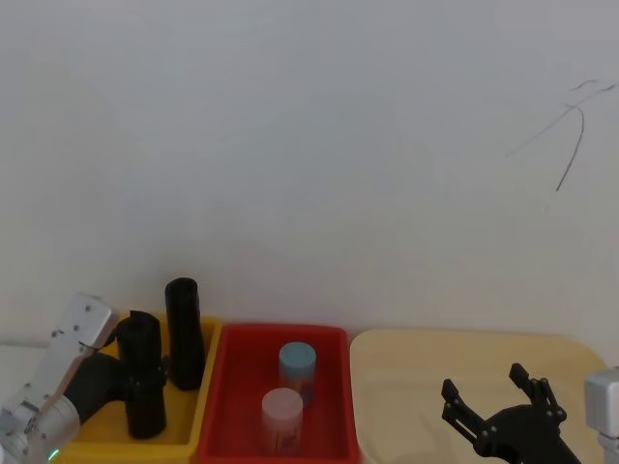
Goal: Pick up the garbage bag with the one hand and transfer it to the other hand.
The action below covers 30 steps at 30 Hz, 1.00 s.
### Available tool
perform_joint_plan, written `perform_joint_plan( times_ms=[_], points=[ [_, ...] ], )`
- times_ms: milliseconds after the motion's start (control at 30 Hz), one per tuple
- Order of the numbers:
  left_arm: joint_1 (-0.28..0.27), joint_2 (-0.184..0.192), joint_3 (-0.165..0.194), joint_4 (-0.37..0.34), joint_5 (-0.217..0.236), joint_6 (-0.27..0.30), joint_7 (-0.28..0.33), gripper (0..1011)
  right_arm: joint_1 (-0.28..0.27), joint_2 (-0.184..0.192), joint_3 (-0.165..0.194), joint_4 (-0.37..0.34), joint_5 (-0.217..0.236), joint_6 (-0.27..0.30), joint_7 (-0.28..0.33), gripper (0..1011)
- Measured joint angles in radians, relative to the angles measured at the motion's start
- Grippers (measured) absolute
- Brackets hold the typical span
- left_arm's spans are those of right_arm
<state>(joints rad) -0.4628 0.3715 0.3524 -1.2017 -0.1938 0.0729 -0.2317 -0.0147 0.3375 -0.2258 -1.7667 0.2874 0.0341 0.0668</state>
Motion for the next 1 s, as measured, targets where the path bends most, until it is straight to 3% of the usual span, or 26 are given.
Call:
perform_joint_plan(
  times_ms=[133, 267, 700, 1000],
  points=[
    [-0.002, -0.002, 0.001, 0.004, 0.001, -0.001, 0.000, 996, 0.000, 0.000, 0.000, 0.000, 0.000, 0.000, 0.000, 1005],
    [-0.005, -0.004, 0.001, 0.007, 0.003, -0.001, 0.000, 927, 0.000, 0.000, 0.000, 0.000, 0.000, 0.000, 0.000, 1005],
    [-0.008, -0.006, 0.002, 0.012, 0.004, -0.002, 0.000, 580, 0.000, 0.000, 0.000, 0.000, 0.000, 0.000, 0.000, 1004],
    [-0.009, -0.006, 0.002, 0.013, 0.005, -0.002, 0.000, 516, 0.000, 0.000, 0.000, 0.000, 0.000, 0.000, 0.000, 1004]
  ],
)
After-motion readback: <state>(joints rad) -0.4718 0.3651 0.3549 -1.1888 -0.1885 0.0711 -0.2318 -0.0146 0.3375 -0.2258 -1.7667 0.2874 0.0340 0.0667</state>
